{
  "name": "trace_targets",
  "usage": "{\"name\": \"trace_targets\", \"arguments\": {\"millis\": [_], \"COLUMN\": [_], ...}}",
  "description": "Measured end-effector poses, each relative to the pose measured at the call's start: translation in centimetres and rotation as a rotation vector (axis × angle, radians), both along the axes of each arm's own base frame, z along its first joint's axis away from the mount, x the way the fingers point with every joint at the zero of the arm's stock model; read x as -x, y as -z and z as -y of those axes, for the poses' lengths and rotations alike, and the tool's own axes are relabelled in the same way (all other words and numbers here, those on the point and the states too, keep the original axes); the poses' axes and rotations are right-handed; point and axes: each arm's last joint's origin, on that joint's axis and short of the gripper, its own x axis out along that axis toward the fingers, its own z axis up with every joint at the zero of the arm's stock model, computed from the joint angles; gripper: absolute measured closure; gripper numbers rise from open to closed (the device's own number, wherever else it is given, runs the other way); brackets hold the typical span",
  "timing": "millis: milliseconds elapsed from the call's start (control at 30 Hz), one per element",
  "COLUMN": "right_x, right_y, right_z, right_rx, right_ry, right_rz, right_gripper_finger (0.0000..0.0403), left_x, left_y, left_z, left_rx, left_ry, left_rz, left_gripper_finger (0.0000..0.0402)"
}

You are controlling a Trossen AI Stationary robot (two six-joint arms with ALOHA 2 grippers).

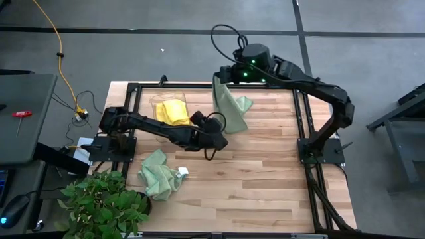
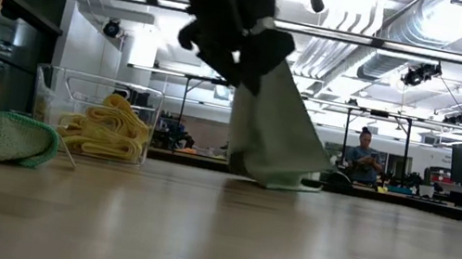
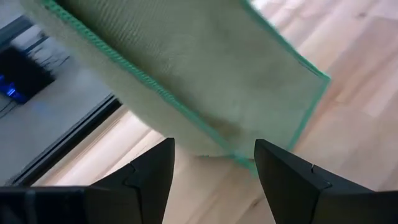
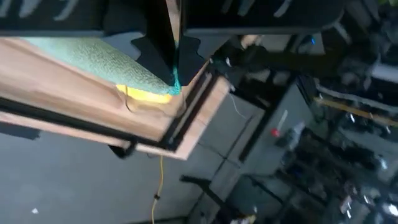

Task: Fold microfiber towels
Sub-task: Fold the right green towel

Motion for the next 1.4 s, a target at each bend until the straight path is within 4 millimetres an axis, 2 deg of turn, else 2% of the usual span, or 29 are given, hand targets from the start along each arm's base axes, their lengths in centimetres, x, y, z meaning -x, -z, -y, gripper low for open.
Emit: {"name": "trace_targets", "arguments": {"millis": [167,333,500,733,867,1100,1200,1300,1400], "right_x": [-0.3,-0.3,-0.2,0.5,0.7,0.7,0.7,0.7,0.7], "right_y": [-0.4,-0.3,-0.1,0.5,0.8,0.8,0.8,0.8,0.8], "right_z": [0.4,0.4,0.3,0.7,0.9,0.9,0.9,0.9,0.9], "right_rx": [0.037,0.072,0.104,0.161,0.158,0.165,0.165,0.165,0.162], "right_ry": [0.074,0.064,0.04,0.006,-0.036,-0.045,-0.045,-0.045,-0.044], "right_rz": [0.046,0.022,-0.016,-0.121,-0.155,-0.159,-0.159,-0.159,-0.158], "right_gripper_finger": [0.0403,0.0403,0.0403,0.0403,0.0403,0.0403,0.0403,0.0403,0.0403], "left_x": [1.4,1.9,2.1,3.4,4.3,4.6,4.8,5.0,5.0], "left_y": [-0.3,-0.7,-1.1,-4.1,-5.1,-1.8,-0.7,-0.3,0.6], "left_z": [0.1,-0.7,-1.6,-2.7,-2.9,-3.7,-4.1,-5.1,-6.5], "left_rx": [-0.031,0.001,0.056,0.195,0.205,0.349,0.36,0.348,0.407], "left_ry": [-0.158,-0.201,-0.173,-0.042,-0.05,-0.105,-0.145,-0.179,-0.186], "left_rz": [0.037,0.067,0.053,0.058,0.092,0.278,0.333,0.368,0.361], "left_gripper_finger": [0.019,0.019,0.019,0.019,0.019,0.019,0.019,0.019,0.019]}}
